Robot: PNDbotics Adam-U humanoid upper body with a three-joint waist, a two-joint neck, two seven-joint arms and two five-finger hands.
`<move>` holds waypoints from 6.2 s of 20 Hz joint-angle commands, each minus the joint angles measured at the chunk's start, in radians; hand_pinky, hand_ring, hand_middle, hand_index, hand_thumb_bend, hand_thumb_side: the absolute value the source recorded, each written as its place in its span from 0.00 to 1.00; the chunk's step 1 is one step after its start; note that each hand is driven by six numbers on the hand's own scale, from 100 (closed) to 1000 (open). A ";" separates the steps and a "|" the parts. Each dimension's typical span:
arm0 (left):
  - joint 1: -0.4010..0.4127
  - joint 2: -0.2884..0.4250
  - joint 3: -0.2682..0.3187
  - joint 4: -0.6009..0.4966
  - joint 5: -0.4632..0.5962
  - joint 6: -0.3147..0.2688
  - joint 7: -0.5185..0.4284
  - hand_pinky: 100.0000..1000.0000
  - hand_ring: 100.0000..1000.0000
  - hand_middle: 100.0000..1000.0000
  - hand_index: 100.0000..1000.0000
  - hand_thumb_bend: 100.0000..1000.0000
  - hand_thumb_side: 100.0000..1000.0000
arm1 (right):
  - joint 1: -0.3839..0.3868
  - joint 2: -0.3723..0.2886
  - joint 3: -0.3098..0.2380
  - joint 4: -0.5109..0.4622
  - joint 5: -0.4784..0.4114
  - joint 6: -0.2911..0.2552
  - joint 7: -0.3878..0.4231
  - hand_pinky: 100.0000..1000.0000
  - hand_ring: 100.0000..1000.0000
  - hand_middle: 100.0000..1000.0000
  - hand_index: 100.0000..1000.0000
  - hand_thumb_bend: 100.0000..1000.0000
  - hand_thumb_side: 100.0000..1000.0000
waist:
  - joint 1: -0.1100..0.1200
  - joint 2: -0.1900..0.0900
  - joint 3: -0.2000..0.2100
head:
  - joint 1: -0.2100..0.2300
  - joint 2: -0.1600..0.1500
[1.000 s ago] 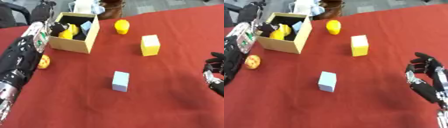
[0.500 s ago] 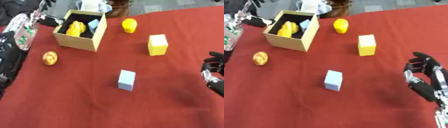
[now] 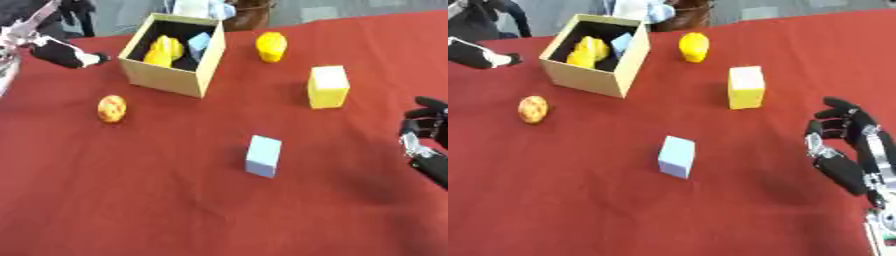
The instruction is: Pick up objects on the table and place them in the box.
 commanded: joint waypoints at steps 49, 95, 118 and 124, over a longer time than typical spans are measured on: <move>-0.138 -0.040 -0.102 0.274 -0.097 -0.029 -0.026 0.42 0.35 0.33 0.50 0.25 0.00 | -0.007 -0.002 -0.006 -0.010 -0.006 -0.002 -0.003 0.62 0.64 0.63 0.84 0.00 0.29 | -0.024 -0.034 -0.003 | 0.006 -0.008; -0.461 -0.303 0.045 0.683 -0.410 0.109 0.377 0.71 0.75 0.75 0.84 0.74 0.33 | -0.043 -0.007 0.008 -0.014 -0.015 -0.011 0.019 0.62 0.64 0.64 0.84 0.00 0.28 | 0.001 -0.014 -0.115 | 0.038 -0.052; 0.007 -0.188 0.019 0.091 -0.039 -0.057 0.549 0.64 0.62 0.57 0.74 0.64 0.29 | -0.401 -0.387 0.165 0.206 0.109 -0.170 0.208 0.72 0.76 0.78 0.91 0.00 0.25 | -0.073 -0.045 0.065 | -0.072 -0.011; 0.116 -0.230 -0.001 -0.062 0.055 -0.048 0.574 0.63 0.61 0.56 0.72 0.63 0.28 | -0.553 -0.414 0.135 0.356 0.179 -0.112 0.295 0.74 0.78 0.81 0.92 0.00 0.30 | -0.085 -0.043 0.122 | -0.103 -0.017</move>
